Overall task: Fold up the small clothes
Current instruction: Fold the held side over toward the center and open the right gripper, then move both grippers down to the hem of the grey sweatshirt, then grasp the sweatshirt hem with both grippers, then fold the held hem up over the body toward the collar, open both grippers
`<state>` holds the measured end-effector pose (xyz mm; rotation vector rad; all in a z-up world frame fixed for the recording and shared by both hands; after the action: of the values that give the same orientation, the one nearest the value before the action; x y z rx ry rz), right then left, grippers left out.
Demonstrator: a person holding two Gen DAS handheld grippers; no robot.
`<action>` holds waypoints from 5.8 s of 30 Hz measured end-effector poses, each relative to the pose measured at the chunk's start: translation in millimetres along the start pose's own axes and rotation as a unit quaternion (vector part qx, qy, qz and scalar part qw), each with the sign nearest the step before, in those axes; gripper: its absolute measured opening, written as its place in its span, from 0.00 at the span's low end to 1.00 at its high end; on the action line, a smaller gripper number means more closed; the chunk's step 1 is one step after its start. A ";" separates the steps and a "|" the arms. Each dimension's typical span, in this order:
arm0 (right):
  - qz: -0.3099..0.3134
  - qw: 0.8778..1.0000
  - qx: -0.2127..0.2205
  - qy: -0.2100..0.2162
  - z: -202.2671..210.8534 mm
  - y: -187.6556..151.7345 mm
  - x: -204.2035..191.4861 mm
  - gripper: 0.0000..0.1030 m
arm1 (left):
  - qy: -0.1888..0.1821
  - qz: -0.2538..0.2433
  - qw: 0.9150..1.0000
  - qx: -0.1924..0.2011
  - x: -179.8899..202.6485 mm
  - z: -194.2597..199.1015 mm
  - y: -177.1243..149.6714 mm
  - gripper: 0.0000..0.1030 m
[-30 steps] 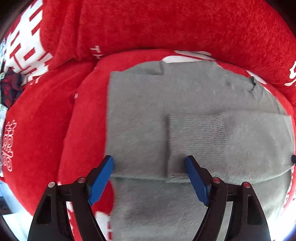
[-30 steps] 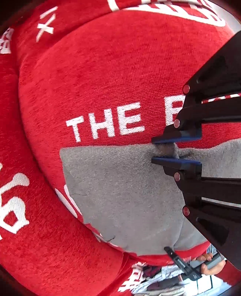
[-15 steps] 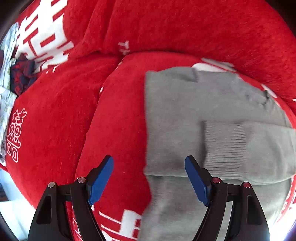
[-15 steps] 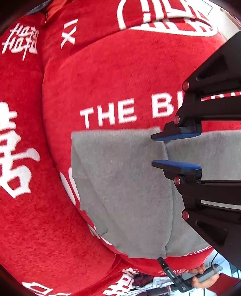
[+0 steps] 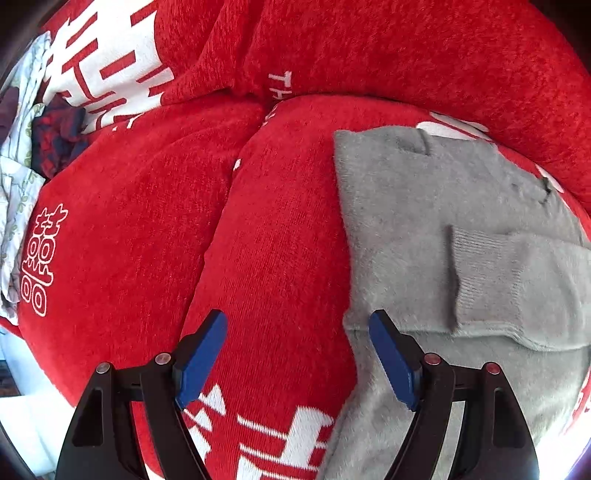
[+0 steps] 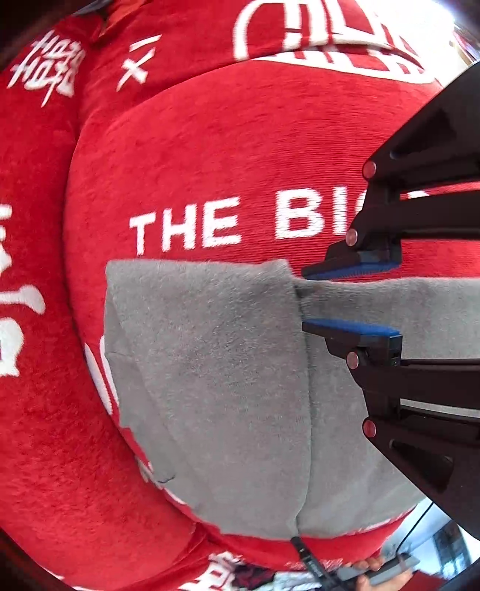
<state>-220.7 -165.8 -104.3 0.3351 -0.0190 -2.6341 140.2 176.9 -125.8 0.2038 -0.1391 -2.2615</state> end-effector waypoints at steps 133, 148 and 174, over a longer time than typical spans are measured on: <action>-0.036 0.975 -0.188 0.114 -43.3 -284.1 22.6 0.10 | -0.257 -0.026 0.960 -0.108 98.0 17.0 -300.1 0.13; -0.096 0.959 -0.073 0.258 24.5 -112.8 -44.3 0.10 | -0.270 -0.005 0.961 0.057 80.1 84.4 -104.6 0.13; 0.193 0.981 -0.019 0.001 -20.6 -59.5 -60.4 0.25 | -0.161 -0.172 0.972 -0.009 132.5 22.5 -73.9 0.09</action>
<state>-191.7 -84.2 -114.6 0.2888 -0.0290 -2.2467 -3.5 123.4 -129.4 -0.1663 -0.2715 -2.6287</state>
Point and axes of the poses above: each gripper's, at about its wrist camera, not at the fingertips, and z roughly against the way its jaws point, x to its right, y to its top, the point moved 9 cm from there along -z, roughly the way its jaws point, and after that the axes turned 10 degrees about -z, right-handed, at the moved point
